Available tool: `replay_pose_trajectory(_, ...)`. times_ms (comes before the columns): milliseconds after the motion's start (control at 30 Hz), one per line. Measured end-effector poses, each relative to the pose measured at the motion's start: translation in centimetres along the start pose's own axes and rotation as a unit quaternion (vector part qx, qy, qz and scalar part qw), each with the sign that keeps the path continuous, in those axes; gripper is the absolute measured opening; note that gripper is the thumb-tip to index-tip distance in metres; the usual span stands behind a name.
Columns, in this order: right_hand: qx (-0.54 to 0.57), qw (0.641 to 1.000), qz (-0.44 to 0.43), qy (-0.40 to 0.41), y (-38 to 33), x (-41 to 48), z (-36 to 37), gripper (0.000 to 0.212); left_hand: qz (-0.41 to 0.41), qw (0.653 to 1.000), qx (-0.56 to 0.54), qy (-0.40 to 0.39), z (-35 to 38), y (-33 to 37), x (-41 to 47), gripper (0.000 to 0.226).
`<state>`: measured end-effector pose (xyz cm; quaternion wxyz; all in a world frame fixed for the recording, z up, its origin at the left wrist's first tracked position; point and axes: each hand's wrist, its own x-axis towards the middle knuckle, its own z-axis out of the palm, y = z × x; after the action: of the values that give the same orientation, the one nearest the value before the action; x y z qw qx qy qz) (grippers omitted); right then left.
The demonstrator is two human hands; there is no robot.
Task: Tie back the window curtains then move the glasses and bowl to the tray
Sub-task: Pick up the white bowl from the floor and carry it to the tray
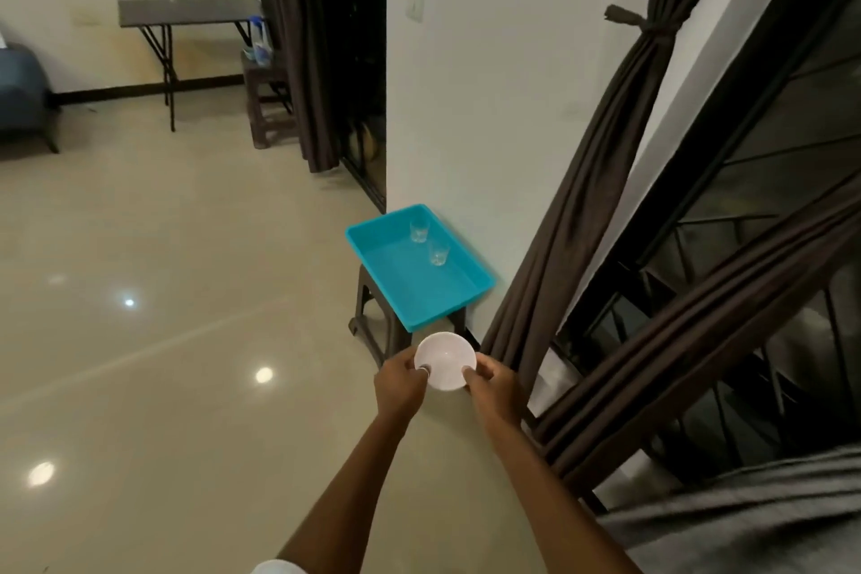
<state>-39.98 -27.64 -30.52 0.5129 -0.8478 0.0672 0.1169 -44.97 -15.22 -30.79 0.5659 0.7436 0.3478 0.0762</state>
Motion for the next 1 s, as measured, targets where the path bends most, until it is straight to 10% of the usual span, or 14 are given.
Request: replay_pose_trajectory(1000,0.05,0.986,0.151,0.042,-8.7,28.9,9.6,0.025,-0.007,0.976,0.141,-0.163,7.2,8.7,36.1,0.033)
